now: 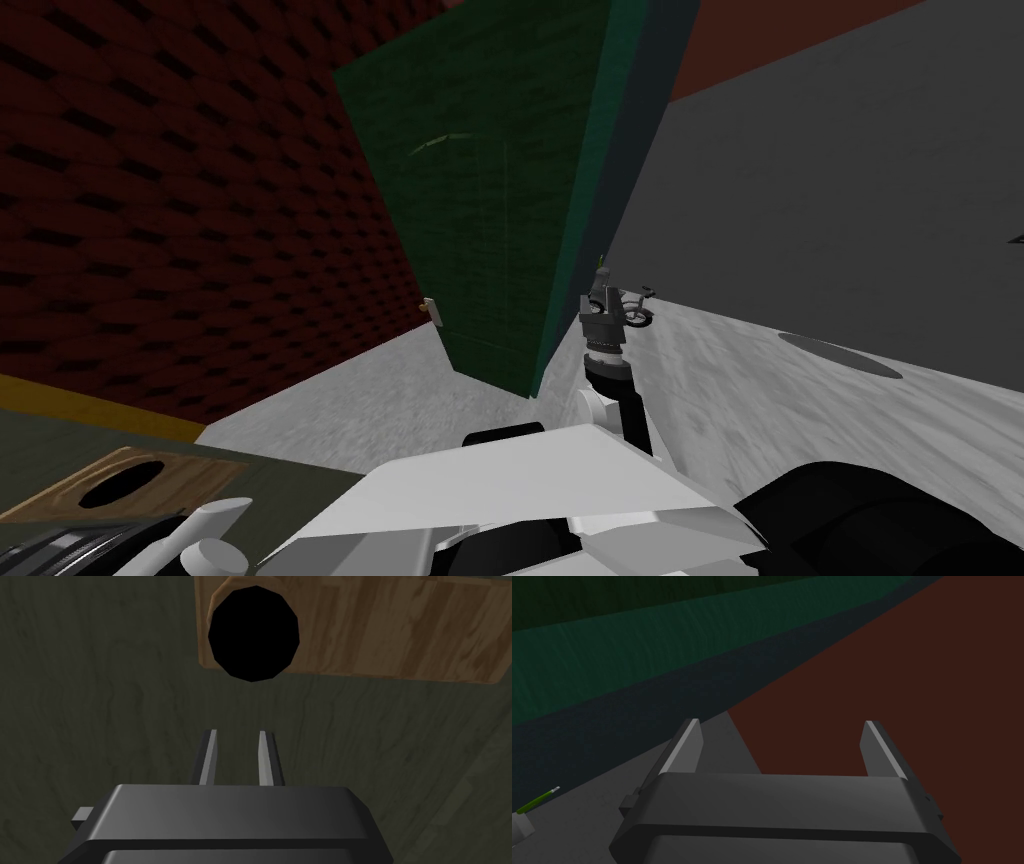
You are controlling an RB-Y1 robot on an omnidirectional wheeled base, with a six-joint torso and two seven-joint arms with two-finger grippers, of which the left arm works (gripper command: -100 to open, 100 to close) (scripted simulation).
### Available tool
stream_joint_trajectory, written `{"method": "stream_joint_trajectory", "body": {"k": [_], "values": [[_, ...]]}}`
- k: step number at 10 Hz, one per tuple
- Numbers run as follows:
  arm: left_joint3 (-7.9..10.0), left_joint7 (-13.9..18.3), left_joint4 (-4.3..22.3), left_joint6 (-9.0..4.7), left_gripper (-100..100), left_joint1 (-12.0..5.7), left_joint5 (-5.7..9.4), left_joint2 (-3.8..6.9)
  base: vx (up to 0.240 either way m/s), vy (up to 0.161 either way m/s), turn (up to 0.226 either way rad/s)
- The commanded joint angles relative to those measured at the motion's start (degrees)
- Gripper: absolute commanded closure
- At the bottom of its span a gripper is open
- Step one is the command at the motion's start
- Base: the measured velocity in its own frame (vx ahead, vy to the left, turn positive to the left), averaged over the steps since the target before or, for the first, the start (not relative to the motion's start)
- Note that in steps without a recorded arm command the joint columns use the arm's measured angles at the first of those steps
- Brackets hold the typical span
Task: Push the door open
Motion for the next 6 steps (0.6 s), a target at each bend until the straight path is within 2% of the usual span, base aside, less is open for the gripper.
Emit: {"method": "stream_joint_trajectory", "body": {"k": [1,6], "values": [[0.53,-0.4,0.1,0.06,-100,-0.09,0.15,-0.03,0.079,-0.173,0.001],[2.22,-1.8,0.3,0.33,-100,-0.30,0.63,-0.16,0.081,-0.200,0.001]]}}
